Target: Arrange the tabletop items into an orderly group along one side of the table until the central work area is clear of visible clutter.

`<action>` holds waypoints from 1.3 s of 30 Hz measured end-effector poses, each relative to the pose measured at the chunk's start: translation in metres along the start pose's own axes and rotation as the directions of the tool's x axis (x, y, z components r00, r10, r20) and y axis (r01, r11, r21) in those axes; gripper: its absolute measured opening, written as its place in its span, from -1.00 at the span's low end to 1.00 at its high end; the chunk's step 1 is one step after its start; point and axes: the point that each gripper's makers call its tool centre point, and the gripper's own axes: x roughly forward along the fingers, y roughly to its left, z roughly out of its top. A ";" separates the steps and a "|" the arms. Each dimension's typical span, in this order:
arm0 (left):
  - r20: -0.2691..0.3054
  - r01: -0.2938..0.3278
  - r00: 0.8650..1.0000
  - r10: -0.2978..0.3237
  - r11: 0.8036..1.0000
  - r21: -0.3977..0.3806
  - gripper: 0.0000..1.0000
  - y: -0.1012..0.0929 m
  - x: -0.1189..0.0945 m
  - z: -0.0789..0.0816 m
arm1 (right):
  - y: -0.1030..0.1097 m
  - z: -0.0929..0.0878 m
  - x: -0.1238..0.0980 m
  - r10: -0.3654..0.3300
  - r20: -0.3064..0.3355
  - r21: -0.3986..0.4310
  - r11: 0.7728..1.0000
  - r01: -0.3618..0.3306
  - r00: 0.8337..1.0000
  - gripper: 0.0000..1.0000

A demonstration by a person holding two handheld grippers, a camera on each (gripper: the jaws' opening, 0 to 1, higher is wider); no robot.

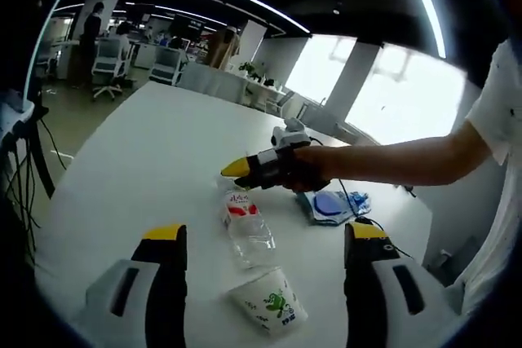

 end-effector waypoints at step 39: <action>-0.122 0.145 0.982 -0.143 0.989 0.006 0.48 0.023 0.069 -0.006 | 0.049 0.000 -0.021 0.094 0.114 -0.230 0.971 -0.066 0.989 -0.59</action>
